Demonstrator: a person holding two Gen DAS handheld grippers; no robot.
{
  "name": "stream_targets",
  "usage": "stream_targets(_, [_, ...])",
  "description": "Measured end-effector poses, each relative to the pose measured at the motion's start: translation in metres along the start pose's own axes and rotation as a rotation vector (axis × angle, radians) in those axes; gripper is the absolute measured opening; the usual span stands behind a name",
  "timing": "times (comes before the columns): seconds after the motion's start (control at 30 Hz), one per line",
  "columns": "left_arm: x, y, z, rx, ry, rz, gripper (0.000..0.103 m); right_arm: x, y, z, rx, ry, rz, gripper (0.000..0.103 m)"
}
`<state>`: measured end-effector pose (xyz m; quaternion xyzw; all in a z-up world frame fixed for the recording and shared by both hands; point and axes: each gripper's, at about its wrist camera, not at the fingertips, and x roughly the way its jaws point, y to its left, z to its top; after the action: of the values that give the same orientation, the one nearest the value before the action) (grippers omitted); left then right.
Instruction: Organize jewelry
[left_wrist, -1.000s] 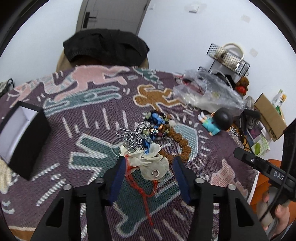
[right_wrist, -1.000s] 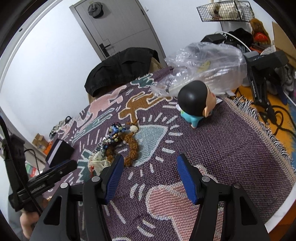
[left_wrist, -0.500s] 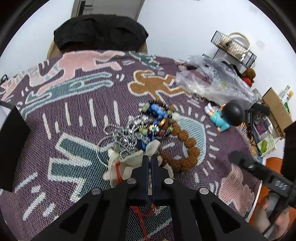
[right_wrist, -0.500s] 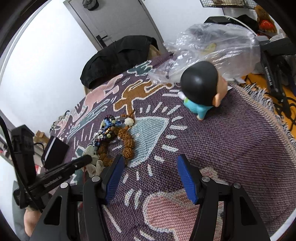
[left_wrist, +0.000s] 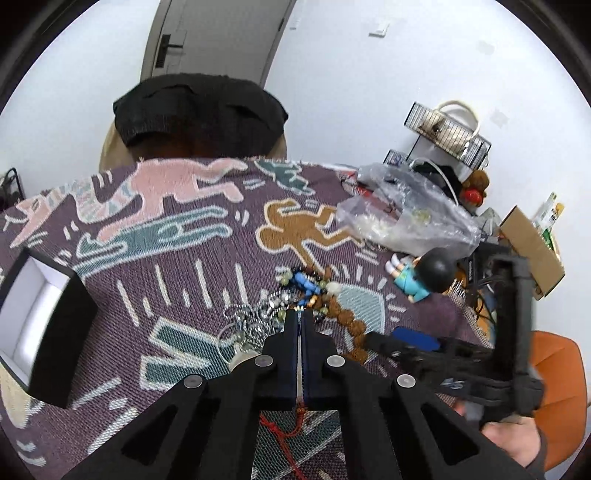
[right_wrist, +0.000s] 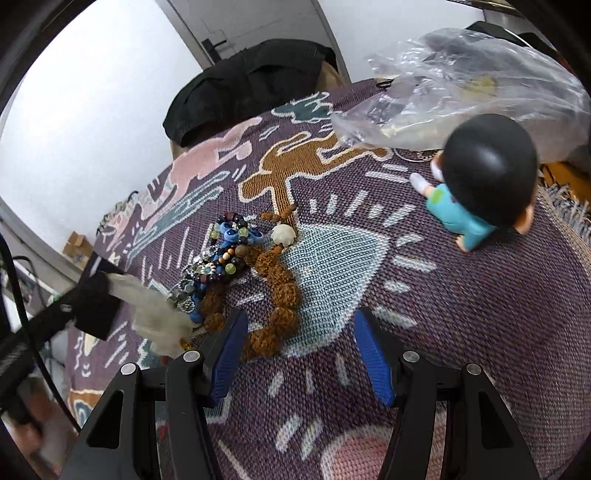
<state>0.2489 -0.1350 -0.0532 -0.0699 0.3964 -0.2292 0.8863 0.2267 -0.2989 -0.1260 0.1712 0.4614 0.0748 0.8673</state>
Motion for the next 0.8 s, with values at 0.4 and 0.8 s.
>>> stream_targets(0.4, [-0.053, 0.001, 0.026, 0.029, -0.113, 0.009, 0.000, 0.023, 0.023, 0.005, -0.149, 0.044, -0.084, 0.021])
stream_targets(0.8, [-0.101, 0.035, 0.043, -0.009, -0.203, 0.061, 0.000, -0.040, 0.042, 0.019, -0.182, -0.123, 0.023, 0.018])
